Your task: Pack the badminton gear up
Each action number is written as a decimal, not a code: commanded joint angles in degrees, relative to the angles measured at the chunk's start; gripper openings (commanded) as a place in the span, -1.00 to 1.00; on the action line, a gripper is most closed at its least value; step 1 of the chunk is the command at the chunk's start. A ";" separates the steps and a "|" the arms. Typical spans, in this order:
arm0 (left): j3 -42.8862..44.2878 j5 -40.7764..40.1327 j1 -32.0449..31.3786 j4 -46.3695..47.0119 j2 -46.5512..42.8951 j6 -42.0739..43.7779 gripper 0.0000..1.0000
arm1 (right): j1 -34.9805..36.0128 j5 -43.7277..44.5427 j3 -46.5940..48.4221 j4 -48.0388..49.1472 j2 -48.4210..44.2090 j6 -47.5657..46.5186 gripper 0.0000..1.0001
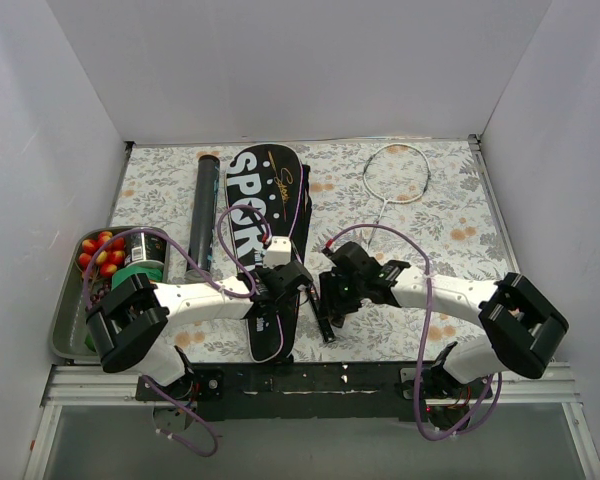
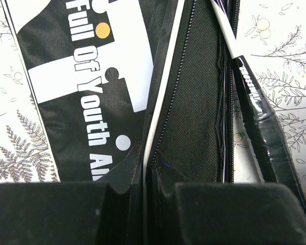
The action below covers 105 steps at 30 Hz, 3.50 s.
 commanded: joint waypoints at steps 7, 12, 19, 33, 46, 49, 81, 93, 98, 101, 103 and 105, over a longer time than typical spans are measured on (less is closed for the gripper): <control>1.96 -3.70 -0.89 -1.07 -1.67 -1.71 -1.00 | 2.50 1.21 0.49 3.19 3.60 0.75 -0.10; 1.43 -4.58 -1.24 -1.60 -1.84 -2.68 -1.00 | 3.82 2.70 0.84 3.28 5.53 1.28 -0.17; 1.08 -7.13 -1.86 -3.18 -1.49 -4.70 -1.00 | 5.49 4.73 2.69 1.70 5.71 1.63 -0.68; 2.66 -12.58 -7.31 -9.16 2.20 -15.51 -1.00 | 8.21 -1.50 9.02 3.09 0.44 3.74 -0.71; 2.84 -11.97 -9.24 -9.43 -0.52 -18.15 -1.00 | 12.87 -6.34 5.24 22.51 4.91 8.57 -0.74; 2.40 -11.61 -9.24 -9.43 -1.58 -18.59 -1.00 | 14.45 -7.22 4.63 26.90 6.93 9.89 -0.74; -9.19 -10.73 -13.99 0.76 -14.59 -20.61 -1.00 | 17.35 -6.95 -1.79 45.54 1.40 16.22 -0.77; -17.29 -9.42 -14.61 15.97 -26.00 -10.95 -1.00 | 18.14 -8.20 -5.40 45.42 0.01 14.56 0.24; -17.82 -8.54 -14.69 15.80 -27.24 -9.28 -1.00 | 17.97 -0.92 -2.76 32.31 -4.13 10.16 0.31; -18.08 -8.36 -14.69 15.89 -27.51 -8.84 -1.00 | 18.06 4.61 -2.84 25.70 -7.20 9.37 0.30; -18.08 -8.62 -14.61 16.15 -27.51 -8.57 -1.00 | 18.06 7.09 -3.81 22.37 -9.84 9.63 0.29; -18.17 -8.71 -14.61 16.59 -27.51 -8.22 -1.00 | 18.06 9.12 -4.42 21.12 -11.68 9.72 0.25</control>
